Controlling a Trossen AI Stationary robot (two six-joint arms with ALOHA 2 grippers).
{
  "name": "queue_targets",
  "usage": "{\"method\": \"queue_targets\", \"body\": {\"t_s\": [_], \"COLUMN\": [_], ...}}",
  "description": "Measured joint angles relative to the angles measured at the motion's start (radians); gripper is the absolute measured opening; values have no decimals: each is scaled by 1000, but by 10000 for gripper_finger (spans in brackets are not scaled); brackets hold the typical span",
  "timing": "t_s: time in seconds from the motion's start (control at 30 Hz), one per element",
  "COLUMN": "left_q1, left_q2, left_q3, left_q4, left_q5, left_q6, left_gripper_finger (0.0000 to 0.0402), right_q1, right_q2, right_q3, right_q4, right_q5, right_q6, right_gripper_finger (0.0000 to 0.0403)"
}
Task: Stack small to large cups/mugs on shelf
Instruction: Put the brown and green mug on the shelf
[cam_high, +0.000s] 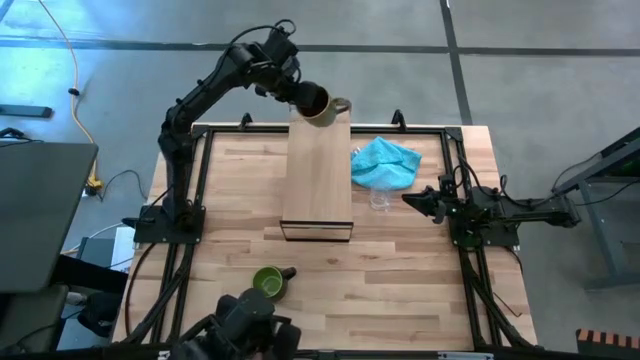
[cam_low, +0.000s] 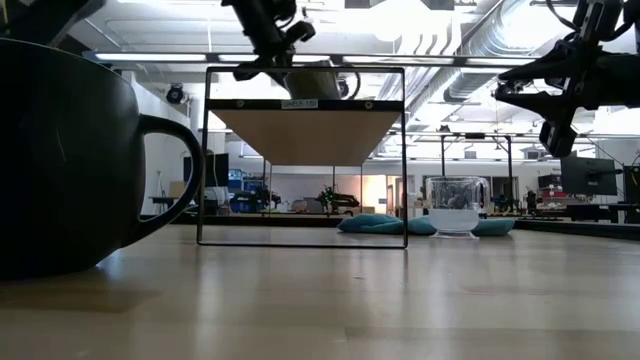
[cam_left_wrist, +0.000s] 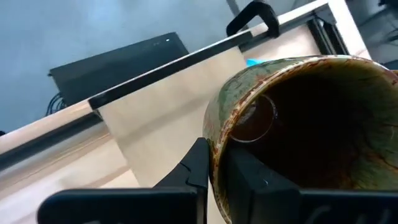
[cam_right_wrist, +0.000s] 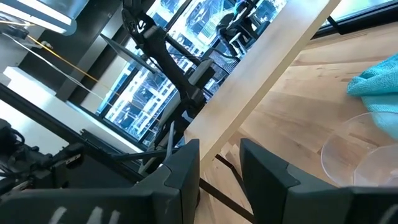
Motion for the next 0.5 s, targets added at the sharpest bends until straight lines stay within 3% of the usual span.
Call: {"method": "queue_targets", "body": {"t_s": [0.07, 0.5], "left_q1": [1, 1], "left_q2": [39, 63], "left_q3": [60, 40], "left_q4": [-63, -98], "left_q5": [-25, -59], "left_q6": [12, 35], "left_gripper_finger": [13, 13], "right_q1": [0, 0], "right_q2": [6, 59], "right_q3": [0, 0], "right_q4": [0, -2], "right_q5": [0, -12], "right_q6": [12, 23], "right_gripper_finger": [106, 106]}}
